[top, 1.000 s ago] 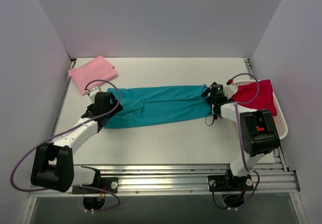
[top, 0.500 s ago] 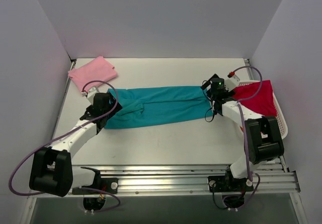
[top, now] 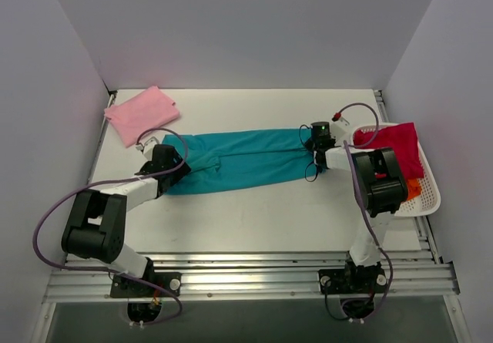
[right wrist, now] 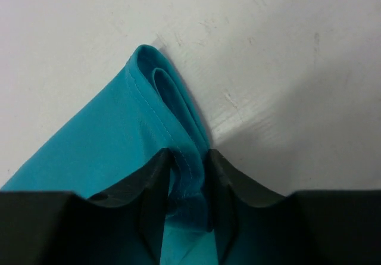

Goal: Fold and stack the t-shirts
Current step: Fold the tshirt

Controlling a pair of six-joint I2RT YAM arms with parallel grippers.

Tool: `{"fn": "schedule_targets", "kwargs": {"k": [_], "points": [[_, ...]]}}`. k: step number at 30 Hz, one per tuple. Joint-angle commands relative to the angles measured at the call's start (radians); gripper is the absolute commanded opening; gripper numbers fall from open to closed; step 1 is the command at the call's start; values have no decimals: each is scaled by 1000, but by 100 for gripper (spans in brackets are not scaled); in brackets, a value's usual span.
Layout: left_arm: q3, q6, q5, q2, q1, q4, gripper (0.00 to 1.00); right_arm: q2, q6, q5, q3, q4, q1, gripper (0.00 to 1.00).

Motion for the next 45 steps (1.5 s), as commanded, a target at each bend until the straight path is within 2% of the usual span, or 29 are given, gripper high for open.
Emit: {"fn": "schedule_targets", "kwargs": {"k": [1,2,5,7,8,10,14,21,22,26,28,31,32,34,36,42,45], "points": [[34,5,34,46,28,103,72,38,-10,-28,28,16,10,19],[37,9,38,58,33,108,57,44,-7,-23,28,16,10,0],[65,14,59,106,58,123,36,47,-13,-23,21,32,10,0],[83,14,62,129,58,125,19,46,-19,-20,16,33,10,0],[111,-1,62,144,68,111,7,41,-19,-17,13,33,10,0],[143,6,91,161,79,110,4,21,-22,-10,-2,29,4,0],[314,49,91,259,82,47,2,-46,-4,-5,-74,33,-4,0],[868,172,245,658,87,-227,2,-212,61,3,-264,15,65,0],[995,178,254,701,87,-261,2,-232,64,6,-278,-12,77,0],[1245,199,343,896,90,-396,2,-366,62,33,-338,-98,144,0],[1394,207,392,954,87,-435,2,-423,65,43,-369,-131,201,0],[1578,227,452,1129,78,-544,2,-467,91,60,-401,-158,295,0],[1717,236,464,1167,76,-609,2,-471,100,61,-409,-158,321,0],[1841,244,505,1233,70,-654,2,-462,126,64,-422,-152,396,0],[1919,252,524,1280,59,-650,2,-447,151,64,-429,-131,450,0],[1880,253,642,1272,48,-464,2,-309,237,96,-358,-109,683,0],[1901,261,712,1284,48,-421,8,-208,266,93,-297,-82,778,0]]}}
